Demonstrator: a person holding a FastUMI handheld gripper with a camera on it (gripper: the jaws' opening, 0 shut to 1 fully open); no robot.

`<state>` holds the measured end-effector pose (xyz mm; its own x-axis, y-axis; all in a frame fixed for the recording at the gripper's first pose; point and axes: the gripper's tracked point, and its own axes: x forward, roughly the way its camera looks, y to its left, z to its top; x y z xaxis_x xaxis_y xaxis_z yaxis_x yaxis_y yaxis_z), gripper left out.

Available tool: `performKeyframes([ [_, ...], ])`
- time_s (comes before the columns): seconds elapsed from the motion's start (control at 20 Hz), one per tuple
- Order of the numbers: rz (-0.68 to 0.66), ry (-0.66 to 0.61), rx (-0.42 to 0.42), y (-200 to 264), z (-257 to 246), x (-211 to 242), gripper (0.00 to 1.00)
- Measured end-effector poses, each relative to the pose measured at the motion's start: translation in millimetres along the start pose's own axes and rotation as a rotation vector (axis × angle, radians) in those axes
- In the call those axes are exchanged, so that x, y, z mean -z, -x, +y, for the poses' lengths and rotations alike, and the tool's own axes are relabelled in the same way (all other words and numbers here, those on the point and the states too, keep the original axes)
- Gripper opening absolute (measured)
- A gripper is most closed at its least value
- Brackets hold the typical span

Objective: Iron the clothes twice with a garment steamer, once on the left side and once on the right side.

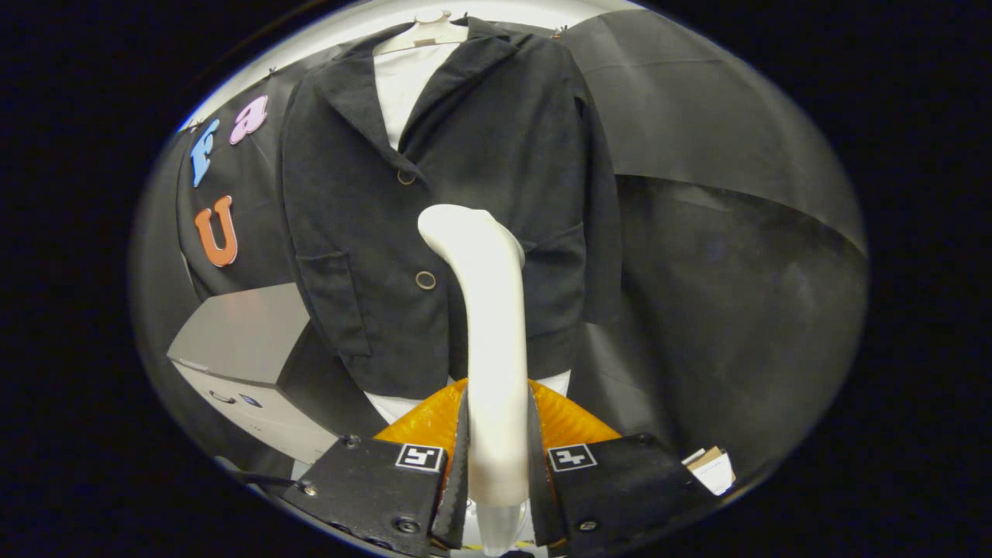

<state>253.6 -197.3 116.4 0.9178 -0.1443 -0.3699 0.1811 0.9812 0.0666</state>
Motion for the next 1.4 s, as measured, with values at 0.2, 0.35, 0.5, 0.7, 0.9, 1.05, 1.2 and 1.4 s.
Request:
performKeyframes([
  [0.2,0.029,-0.003,-0.001,-4,-2,14,0.36],
  [0.35,0.046,0.003,0.004,-8,-3,25,0.36],
  [0.5,0.077,-0.003,-0.007,-11,0,39,0.36],
  [0.7,0.106,0.000,-0.006,-17,1,61,0.36],
  [0.9,0.132,0.002,-0.005,-23,0,76,0.36],
  [1.05,0.139,-0.001,-0.009,-24,0,81,0.36],
  [1.2,0.142,-0.022,-0.021,-25,1,86,0.36],
  [1.4,0.134,-0.063,-0.042,-27,0,90,0.36],
])
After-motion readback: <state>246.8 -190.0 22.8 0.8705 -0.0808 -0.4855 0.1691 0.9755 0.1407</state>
